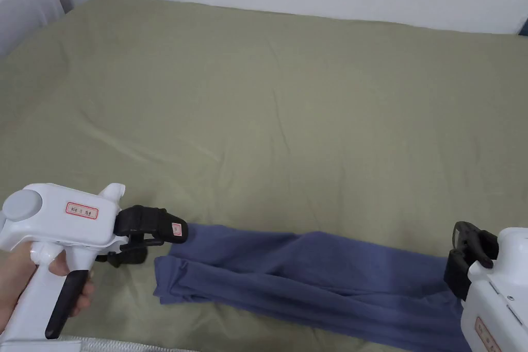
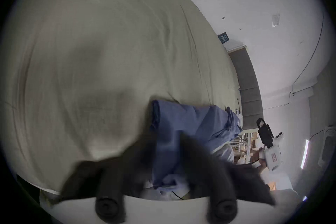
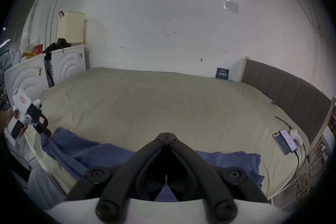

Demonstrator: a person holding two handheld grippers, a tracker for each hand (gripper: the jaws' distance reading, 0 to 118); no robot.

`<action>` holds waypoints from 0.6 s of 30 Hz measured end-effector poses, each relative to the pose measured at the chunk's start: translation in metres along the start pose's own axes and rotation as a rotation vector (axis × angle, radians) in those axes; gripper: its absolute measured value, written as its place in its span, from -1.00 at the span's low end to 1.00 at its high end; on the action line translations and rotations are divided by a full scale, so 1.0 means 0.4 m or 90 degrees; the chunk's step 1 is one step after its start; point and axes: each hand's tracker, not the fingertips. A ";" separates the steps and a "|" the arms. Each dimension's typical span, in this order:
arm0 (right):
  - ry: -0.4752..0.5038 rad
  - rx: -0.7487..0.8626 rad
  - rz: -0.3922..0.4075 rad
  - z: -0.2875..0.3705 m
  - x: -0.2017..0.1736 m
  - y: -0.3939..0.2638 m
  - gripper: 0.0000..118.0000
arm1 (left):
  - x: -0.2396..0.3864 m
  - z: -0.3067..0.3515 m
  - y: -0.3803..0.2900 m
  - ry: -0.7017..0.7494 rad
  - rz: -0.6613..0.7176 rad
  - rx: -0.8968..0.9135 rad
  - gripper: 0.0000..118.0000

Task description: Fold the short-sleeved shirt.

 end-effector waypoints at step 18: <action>-0.013 0.003 -0.023 0.027 0.061 0.016 -1.00 | 0.030 -0.085 -0.031 -0.049 0.098 0.024 -0.85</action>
